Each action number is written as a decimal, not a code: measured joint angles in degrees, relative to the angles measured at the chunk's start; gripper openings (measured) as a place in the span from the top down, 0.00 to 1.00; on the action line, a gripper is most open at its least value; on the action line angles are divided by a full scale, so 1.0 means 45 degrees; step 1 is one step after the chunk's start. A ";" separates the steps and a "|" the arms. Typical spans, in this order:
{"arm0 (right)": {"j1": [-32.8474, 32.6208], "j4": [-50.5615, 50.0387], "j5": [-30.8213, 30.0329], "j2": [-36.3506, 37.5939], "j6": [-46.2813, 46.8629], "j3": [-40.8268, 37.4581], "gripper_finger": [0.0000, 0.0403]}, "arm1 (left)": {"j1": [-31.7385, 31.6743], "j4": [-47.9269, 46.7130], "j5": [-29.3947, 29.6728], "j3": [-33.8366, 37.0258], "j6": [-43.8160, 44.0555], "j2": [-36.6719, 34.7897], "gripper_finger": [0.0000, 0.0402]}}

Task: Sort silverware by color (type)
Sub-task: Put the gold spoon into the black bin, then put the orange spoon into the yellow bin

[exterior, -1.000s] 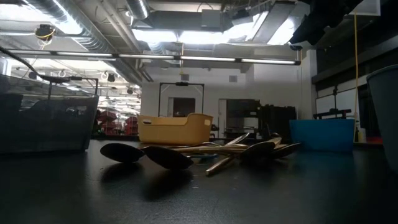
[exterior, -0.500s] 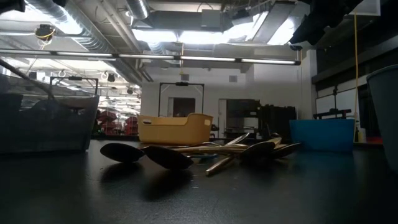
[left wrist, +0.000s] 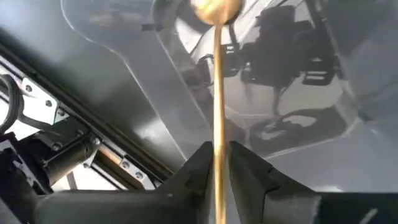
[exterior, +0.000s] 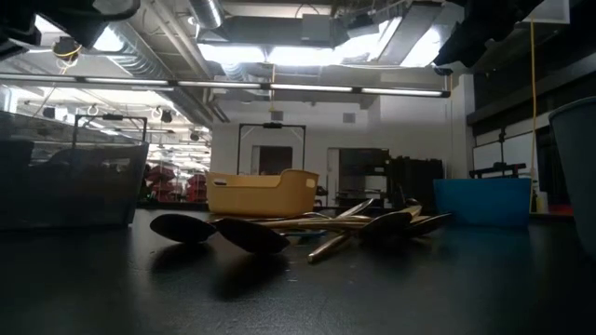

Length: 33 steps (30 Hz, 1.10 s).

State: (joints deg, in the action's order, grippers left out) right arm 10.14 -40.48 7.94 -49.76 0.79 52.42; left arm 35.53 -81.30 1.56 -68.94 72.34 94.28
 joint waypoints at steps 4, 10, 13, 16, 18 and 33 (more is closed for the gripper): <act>-0.0002 0.0002 0.0000 0.0000 0.0003 0.0000 0.77 | 0.0000 0.0117 0.0000 0.0141 0.0000 0.0000 0.86; -0.0001 0.0002 0.0005 0.0001 0.0072 0.0000 0.77 | 0.0000 0.0351 0.0005 0.0144 0.0021 0.0000 0.81; 0.0002 0.0002 0.0005 0.0000 0.0085 0.0000 0.77 | 0.0000 0.0333 0.0008 0.0144 0.0100 0.0000 0.79; 0.0000 0.0002 0.0005 0.0000 0.0088 0.0000 0.77 | -0.0086 0.0314 -0.0029 0.0144 0.0321 0.0000 0.77; -0.0001 0.0002 0.0005 0.0000 0.0085 0.0000 0.77 | -0.0149 0.0316 -0.0200 0.0144 0.0479 0.0000 0.77; -0.0002 0.0002 0.0000 0.0000 0.0090 0.0000 0.77 | -0.0708 -0.0427 -0.0404 -0.1655 -0.0282 -0.0049 0.77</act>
State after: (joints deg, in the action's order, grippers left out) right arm 10.13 -40.47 7.94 -49.76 1.19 52.42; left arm 32.34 -83.22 -0.25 -76.38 71.07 94.06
